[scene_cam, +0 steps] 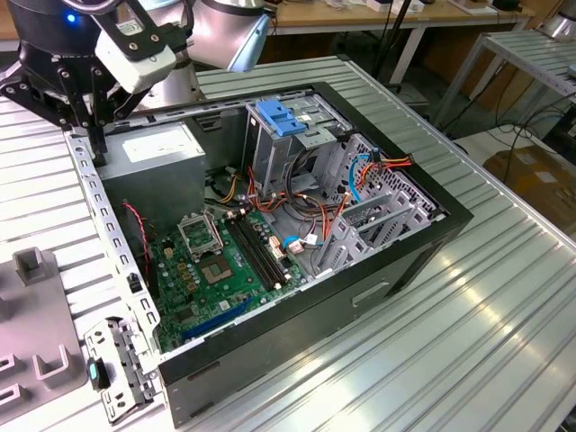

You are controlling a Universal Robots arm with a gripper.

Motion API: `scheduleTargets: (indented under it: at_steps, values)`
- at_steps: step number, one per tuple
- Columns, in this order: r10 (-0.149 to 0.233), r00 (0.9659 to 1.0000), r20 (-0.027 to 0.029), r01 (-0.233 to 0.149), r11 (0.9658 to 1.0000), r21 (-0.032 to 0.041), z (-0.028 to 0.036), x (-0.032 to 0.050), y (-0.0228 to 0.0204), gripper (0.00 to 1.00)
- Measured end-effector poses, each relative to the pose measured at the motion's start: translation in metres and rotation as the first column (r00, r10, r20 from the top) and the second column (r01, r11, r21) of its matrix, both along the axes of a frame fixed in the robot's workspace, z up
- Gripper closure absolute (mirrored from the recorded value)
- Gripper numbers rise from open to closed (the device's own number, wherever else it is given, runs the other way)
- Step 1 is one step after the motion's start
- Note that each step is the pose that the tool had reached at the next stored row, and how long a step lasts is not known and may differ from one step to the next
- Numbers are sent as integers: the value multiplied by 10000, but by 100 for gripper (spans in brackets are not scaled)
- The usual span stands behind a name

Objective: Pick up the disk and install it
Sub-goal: 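Reach for the disk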

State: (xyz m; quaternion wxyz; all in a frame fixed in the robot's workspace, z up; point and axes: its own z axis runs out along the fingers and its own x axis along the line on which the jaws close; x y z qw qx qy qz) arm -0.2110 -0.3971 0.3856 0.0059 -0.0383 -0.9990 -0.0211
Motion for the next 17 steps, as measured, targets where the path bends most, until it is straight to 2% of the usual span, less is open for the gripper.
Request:
scheduleTargets:
  at_steps: [4,10,17]
  values:
    - [0,10000,0,0,10000,3,0,-91,42,89]
    - [0,10000,0,0,10000,19,-1,-145,66,89]
    - [-1,10000,-1,1,10000,18,0,-258,89,89]
